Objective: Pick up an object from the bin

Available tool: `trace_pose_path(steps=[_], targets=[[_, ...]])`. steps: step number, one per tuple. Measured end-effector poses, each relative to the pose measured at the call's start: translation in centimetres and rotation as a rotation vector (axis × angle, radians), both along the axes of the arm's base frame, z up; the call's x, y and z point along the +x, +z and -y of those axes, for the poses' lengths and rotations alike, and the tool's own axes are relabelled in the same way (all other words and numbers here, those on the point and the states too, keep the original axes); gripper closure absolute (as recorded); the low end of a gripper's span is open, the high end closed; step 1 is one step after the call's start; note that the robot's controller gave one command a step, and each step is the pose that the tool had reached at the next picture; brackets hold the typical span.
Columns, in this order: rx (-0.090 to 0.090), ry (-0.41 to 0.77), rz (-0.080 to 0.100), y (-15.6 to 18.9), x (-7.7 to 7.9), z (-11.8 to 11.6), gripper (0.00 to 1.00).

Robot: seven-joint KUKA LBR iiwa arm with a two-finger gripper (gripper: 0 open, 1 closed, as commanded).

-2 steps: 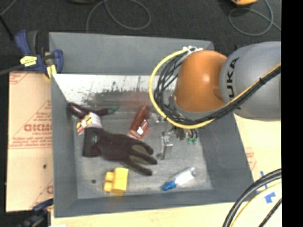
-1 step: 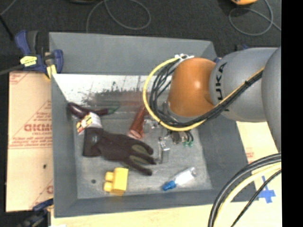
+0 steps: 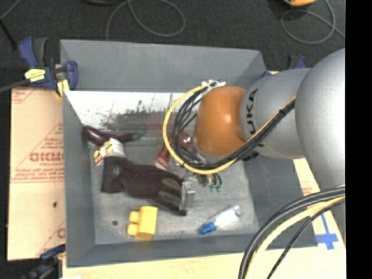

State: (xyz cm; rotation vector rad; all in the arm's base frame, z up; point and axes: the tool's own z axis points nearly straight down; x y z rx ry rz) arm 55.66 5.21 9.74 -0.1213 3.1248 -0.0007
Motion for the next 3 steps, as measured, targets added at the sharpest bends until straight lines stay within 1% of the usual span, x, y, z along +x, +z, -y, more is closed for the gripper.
trace_pose_path(steps=[1, 2, 3], targets=[[-0.001, 0.087, -0.012, -2.6, -1.7, -2.9, 1.0], [-0.002, 0.088, -0.012, -2.6, -1.7, -2.9, 1.0], [-0.003, 0.171, -0.01, 7.6, -0.7, -3.2, 1.0]])
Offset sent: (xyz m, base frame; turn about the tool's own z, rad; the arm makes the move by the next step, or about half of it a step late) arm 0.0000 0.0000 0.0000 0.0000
